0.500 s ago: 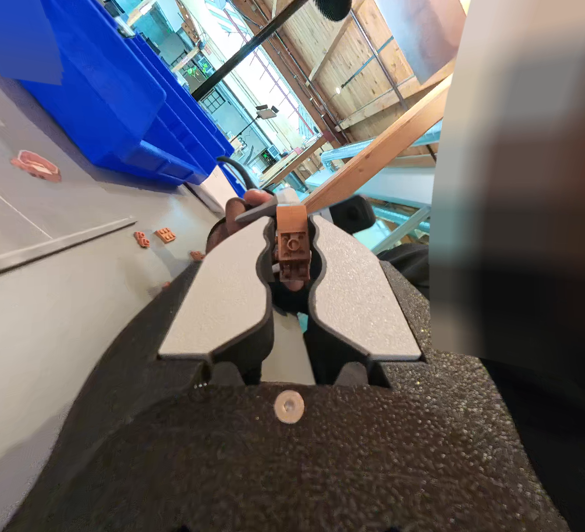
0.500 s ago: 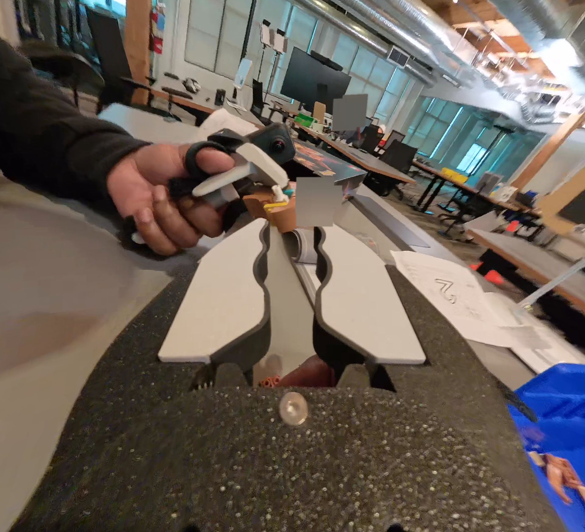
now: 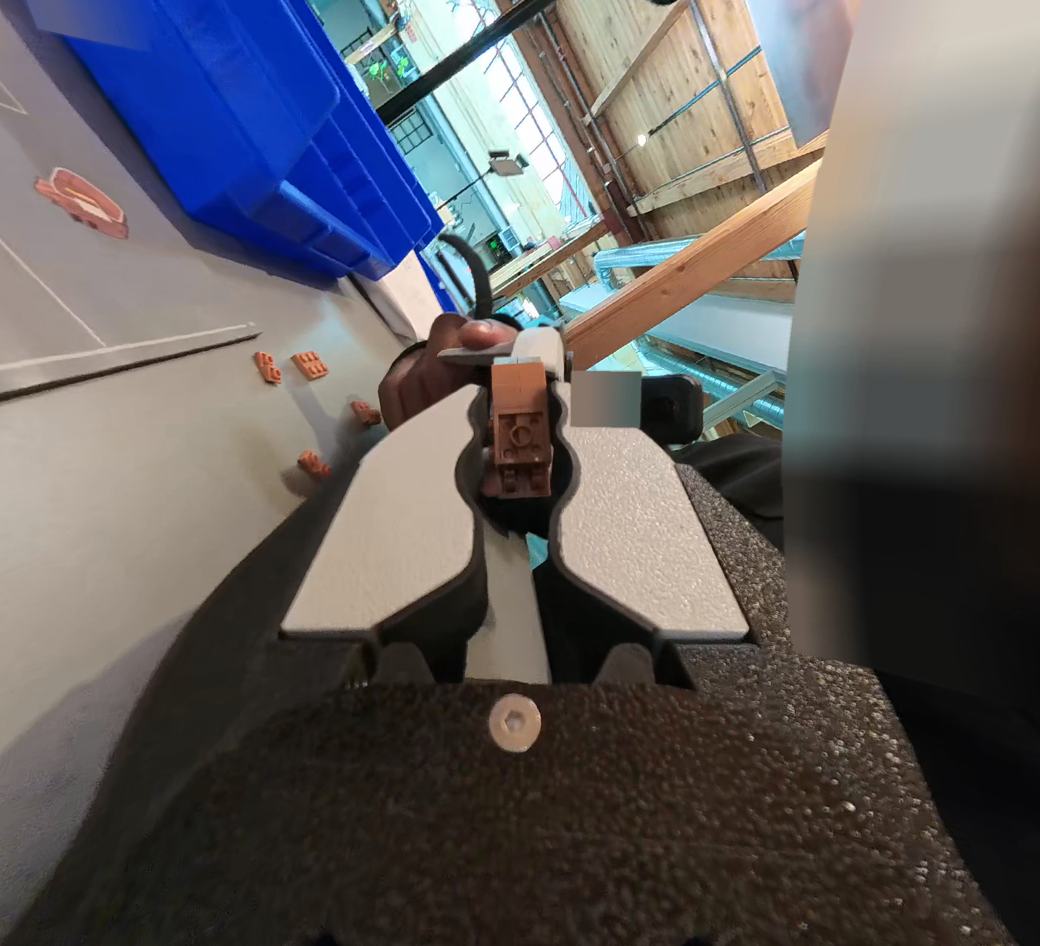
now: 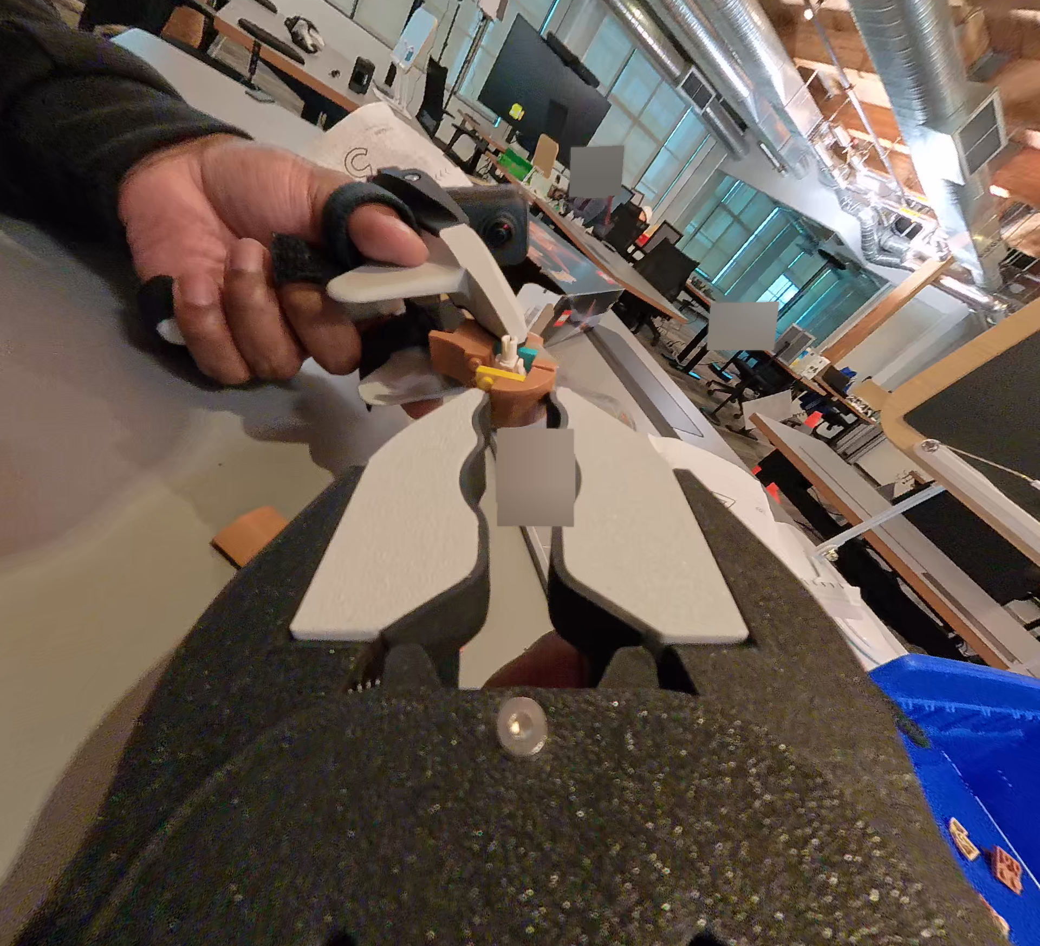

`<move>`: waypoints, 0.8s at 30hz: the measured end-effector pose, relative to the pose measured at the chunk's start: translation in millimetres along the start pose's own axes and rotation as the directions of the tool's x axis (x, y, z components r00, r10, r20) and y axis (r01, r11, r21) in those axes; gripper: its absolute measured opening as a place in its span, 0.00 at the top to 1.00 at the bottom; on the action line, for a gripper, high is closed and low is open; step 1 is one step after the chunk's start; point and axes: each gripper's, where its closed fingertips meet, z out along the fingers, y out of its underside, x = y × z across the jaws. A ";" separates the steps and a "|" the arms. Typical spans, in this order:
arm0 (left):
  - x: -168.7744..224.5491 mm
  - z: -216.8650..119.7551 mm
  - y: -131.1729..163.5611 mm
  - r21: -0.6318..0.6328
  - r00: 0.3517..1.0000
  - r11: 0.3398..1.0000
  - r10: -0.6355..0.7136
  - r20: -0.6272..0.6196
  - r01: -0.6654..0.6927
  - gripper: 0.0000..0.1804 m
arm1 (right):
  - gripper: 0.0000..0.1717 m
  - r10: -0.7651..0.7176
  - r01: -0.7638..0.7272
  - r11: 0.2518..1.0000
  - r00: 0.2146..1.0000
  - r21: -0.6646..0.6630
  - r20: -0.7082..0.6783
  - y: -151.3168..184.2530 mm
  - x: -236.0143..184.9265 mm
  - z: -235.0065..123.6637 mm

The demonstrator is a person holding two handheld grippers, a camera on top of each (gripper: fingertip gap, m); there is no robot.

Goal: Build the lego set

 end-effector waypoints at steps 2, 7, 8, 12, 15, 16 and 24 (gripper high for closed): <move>-1.4 -0.5 2.8 -0.025 1.000 1.000 0.012 0.019 -0.012 0.90 | 0.90 -0.003 0.003 1.000 1.000 -0.009 0.019 1.5 -1.2 -0.5; -3.8 -2.0 8.0 -0.074 0.999 0.997 0.008 0.037 -0.005 0.90 | 0.90 -0.010 0.011 1.000 0.998 -0.025 0.060 4.5 -5.1 -1.6; -3.9 -2.1 9.3 -0.086 0.999 0.996 0.012 0.040 -0.008 0.90 | 0.90 -0.012 0.014 0.999 0.998 -0.029 0.067 4.9 -5.6 -1.9; -6.2 -3.6 14.8 -0.141 0.997 0.990 0.037 0.064 -0.028 0.90 | 0.90 -0.040 0.044 0.998 0.995 -0.046 0.090 7.5 -8.6 -2.7; -7.1 -4.3 18.7 -0.175 0.996 0.984 0.047 0.072 -0.034 0.90 | 0.90 -0.049 0.056 0.997 0.992 -0.056 0.115 9.0 -10.7 -3.6; -7.7 -4.3 19.9 -0.185 0.996 0.982 0.050 0.076 -0.035 0.90 | 0.90 -0.052 0.060 0.996 0.991 -0.061 0.122 9.8 -11.1 -3.9; -9.4 -5.5 19.7 -0.214 0.994 0.975 0.080 0.076 -0.062 0.90 | 0.90 -0.026 0.036 0.996 0.992 -0.078 0.121 11.4 -11.1 -2.8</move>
